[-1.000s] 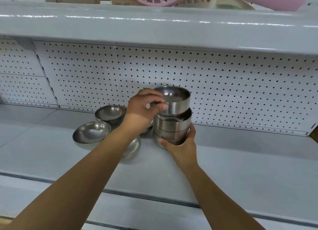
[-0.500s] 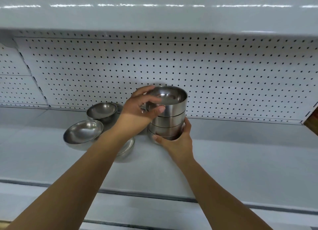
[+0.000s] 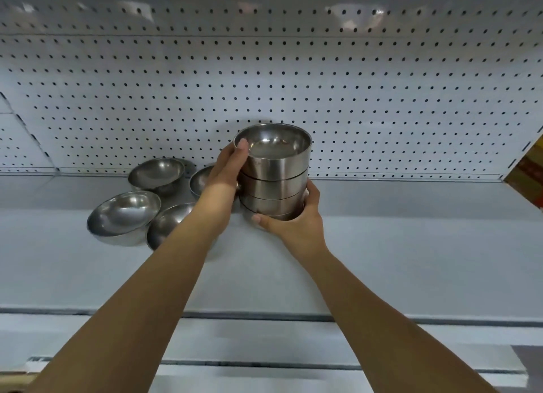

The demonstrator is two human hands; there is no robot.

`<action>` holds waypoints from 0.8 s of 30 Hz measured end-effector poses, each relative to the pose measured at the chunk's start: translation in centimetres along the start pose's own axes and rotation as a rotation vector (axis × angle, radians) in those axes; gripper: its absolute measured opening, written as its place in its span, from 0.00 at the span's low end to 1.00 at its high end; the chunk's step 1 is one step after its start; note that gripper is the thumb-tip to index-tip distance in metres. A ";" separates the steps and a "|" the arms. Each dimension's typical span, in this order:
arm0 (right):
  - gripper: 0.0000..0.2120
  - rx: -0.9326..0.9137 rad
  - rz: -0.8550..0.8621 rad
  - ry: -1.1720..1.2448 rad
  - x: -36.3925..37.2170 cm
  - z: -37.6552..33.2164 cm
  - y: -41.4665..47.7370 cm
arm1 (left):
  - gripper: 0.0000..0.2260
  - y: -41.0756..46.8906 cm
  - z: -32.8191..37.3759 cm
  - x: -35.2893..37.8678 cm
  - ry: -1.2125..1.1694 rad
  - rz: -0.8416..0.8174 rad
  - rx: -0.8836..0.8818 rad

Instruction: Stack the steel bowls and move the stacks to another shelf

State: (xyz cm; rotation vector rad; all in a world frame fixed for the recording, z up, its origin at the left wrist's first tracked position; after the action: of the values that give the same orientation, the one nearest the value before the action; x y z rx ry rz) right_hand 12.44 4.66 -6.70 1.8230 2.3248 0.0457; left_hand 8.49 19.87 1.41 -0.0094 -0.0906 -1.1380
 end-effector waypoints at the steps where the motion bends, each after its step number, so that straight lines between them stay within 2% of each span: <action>1: 0.61 0.004 -0.012 -0.001 -0.1 -0.1 -0.1 | 0.28 -0.2 0.1 -0.1 -0.018 -0.004 -0.015; 5: 0.60 0.018 -0.054 -0.007 -1.0 -0.4 -1.3 | 0.18 -1.7 0.5 -0.2 -0.121 -0.035 -0.079; 9: 0.58 0.013 -0.117 -0.028 -3.5 -0.9 -3.0 | 0.24 -4.1 0.6 0.9 -0.138 -0.054 -0.135; 12: 0.57 0.018 -0.126 -0.030 -7.0 -1.2 -4.9 | 0.23 -6.3 0.2 3.4 -0.127 -0.069 -0.145; 24: 0.54 0.069 0.040 -0.117 -30.6 -1.5 -16.3 | 0.21 -17.2 -0.8 22.8 -0.160 -0.387 -0.212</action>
State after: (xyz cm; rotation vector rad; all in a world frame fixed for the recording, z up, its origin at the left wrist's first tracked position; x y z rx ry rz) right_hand 3.47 -28.69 -3.55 1.8514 2.2365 -0.1333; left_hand 2.40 -8.02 1.71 -0.2822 -0.1173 -1.5284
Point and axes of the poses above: each hand's wrist, its own y-axis towards the middle knuckle, its own x-axis out of the palm, z = x × y, the point moved 2 cm from there along y, towards the middle knuckle
